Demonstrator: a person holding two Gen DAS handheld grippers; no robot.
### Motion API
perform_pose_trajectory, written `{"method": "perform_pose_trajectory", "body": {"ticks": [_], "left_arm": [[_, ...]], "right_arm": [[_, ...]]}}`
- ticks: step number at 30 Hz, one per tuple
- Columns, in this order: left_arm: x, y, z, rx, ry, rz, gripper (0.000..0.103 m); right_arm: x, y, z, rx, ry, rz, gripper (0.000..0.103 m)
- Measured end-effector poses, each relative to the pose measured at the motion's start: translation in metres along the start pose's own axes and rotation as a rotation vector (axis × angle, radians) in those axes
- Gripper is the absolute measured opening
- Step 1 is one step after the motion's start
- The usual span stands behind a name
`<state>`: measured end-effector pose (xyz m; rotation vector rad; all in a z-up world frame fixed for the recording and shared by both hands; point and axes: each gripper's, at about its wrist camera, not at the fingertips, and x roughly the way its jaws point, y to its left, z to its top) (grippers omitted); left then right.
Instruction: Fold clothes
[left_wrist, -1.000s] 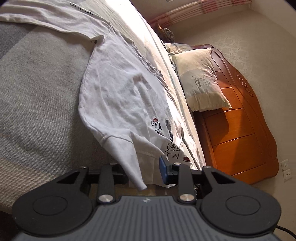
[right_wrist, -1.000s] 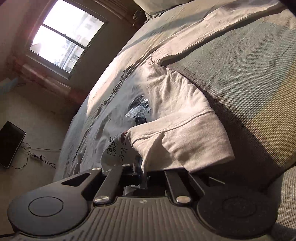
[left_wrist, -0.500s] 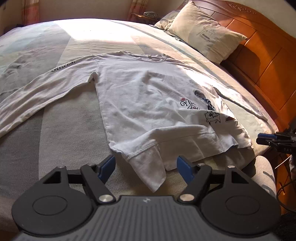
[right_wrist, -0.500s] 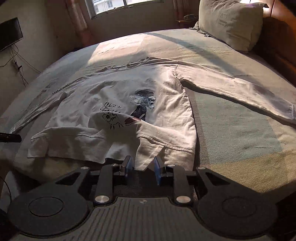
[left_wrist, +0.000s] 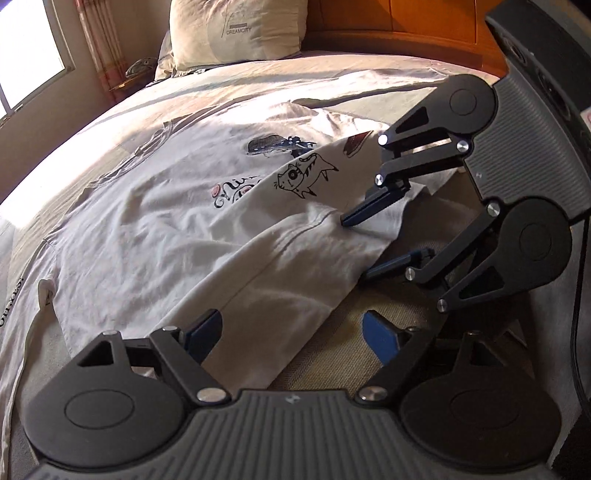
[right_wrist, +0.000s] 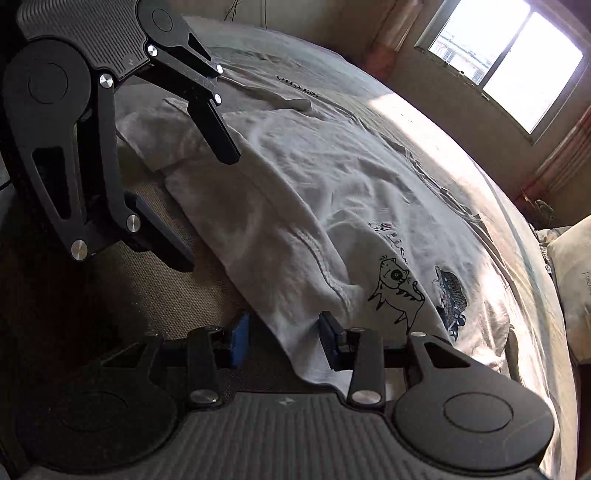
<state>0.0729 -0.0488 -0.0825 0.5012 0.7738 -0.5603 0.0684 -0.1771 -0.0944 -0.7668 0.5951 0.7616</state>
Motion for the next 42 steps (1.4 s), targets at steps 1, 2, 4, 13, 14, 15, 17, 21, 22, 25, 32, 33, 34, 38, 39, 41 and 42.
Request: {"method": "perform_pose_trajectory", "body": {"ticks": [1,2,4,13,14,15,17,21,22,25,32,33,34,38,39,41,42], "left_arm": [[0.003,-0.002,0.001,0.019,-0.003,0.014,0.084],[0.006,-0.004,0.002,0.039,-0.006,0.028,0.084],[0.01,-0.008,0.003,0.096,-0.017,0.076,0.084],[0.011,0.015,0.005,0.108,-0.039,0.202,0.084],[0.01,0.019,0.005,0.098,-0.04,0.209,0.084],[0.009,0.022,0.005,0.088,-0.041,0.217,0.084],[0.007,0.03,0.005,0.069,-0.043,0.232,0.084],[0.004,0.044,0.005,0.029,-0.047,0.262,0.084],[0.003,0.048,0.005,0.022,-0.047,0.27,0.084],[0.0,0.037,-0.008,0.115,-0.033,0.331,0.084],[-0.04,0.034,-0.015,0.148,-0.059,0.364,0.084],[-0.046,0.034,-0.016,0.148,-0.064,0.365,0.084],[-0.052,0.037,-0.018,0.122,-0.056,0.341,0.084],[-0.076,0.047,-0.026,0.019,-0.026,0.241,0.084],[-0.083,0.049,-0.028,-0.006,-0.019,0.216,0.084],[-0.095,0.054,-0.032,-0.058,-0.004,0.166,0.084],[-0.101,0.057,-0.034,-0.083,0.004,0.142,0.084]], "right_arm": [[0.0,-0.001,0.001,-0.005,-0.007,0.003,0.019],[0.001,-0.004,0.004,-0.004,-0.007,0.006,0.004],[-0.001,-0.013,0.009,0.029,-0.015,0.015,0.004],[-0.013,-0.061,0.019,0.273,-0.085,0.033,0.037],[-0.014,-0.054,0.018,0.239,-0.093,0.02,0.049],[-0.014,-0.046,0.018,0.198,-0.103,0.007,0.066],[-0.01,-0.027,0.017,0.098,-0.096,-0.031,0.068],[0.027,0.013,0.005,-0.189,-0.003,-0.324,0.059],[0.03,0.017,0.002,-0.217,0.01,-0.364,0.043],[0.025,0.018,-0.004,-0.222,0.021,-0.406,0.016],[-0.018,0.003,0.011,-0.119,0.024,-0.15,0.004],[-0.025,0.0,0.014,-0.105,0.029,-0.1,0.004],[-0.031,-0.002,0.016,-0.096,0.036,-0.061,0.004],[-0.041,-0.005,0.016,-0.097,0.11,0.07,0.005],[-0.043,-0.005,0.014,-0.096,0.117,0.099,0.007],[-0.049,-0.002,0.012,-0.099,0.112,0.118,0.01],[-0.054,0.0,0.014,-0.102,0.097,0.117,0.014]]}}
